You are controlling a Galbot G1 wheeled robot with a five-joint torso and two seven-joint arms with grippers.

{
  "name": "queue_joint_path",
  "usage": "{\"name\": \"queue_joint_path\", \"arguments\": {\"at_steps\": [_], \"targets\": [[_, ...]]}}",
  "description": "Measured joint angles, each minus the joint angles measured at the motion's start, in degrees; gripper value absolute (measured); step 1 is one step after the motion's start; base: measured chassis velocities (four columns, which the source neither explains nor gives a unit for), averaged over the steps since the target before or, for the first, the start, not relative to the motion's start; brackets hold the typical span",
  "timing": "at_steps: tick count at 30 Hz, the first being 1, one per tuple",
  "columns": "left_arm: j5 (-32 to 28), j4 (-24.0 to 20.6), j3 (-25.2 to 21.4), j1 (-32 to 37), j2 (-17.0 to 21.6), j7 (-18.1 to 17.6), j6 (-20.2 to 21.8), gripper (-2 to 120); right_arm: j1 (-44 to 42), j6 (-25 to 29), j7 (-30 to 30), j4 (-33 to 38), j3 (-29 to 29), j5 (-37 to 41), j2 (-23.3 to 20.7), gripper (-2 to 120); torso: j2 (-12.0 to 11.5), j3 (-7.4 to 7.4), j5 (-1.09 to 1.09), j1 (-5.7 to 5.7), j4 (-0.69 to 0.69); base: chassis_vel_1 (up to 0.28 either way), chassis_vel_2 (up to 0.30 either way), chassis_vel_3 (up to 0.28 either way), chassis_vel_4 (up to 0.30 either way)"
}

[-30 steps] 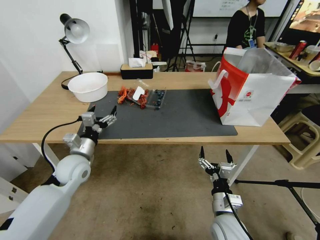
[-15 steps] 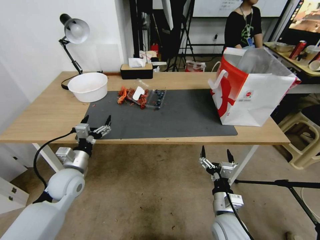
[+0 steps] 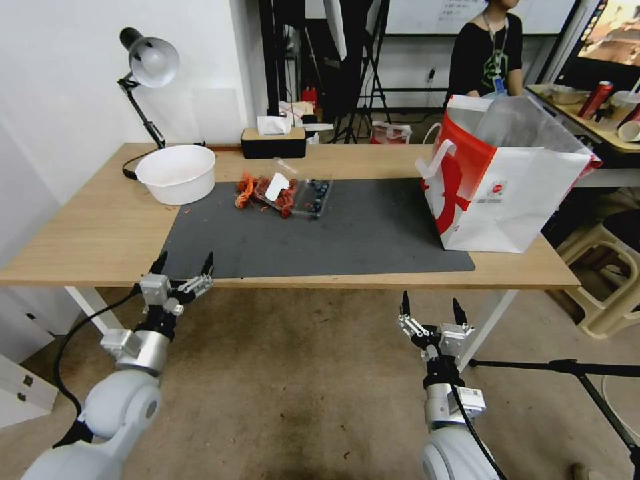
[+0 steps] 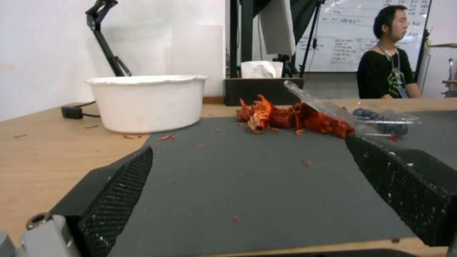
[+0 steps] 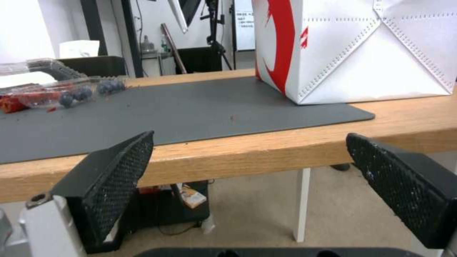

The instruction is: Pick up the trash from the table and place it into the takeout bag.

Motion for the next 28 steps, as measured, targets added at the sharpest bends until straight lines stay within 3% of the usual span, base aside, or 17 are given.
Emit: {"name": "queue_joint_path", "arguments": {"at_steps": [28], "targets": [[0.3, 0.5, -0.1, 2.2, -0.8, 0.5, -1.1, 100, -0.1, 0.3, -0.5, -0.4, -0.1, 0.1, 0.2, 100, 0.0, 0.0, 0.0, 0.0, 0.0, 0.0, 0.0, 0.0, 0.0]]}}
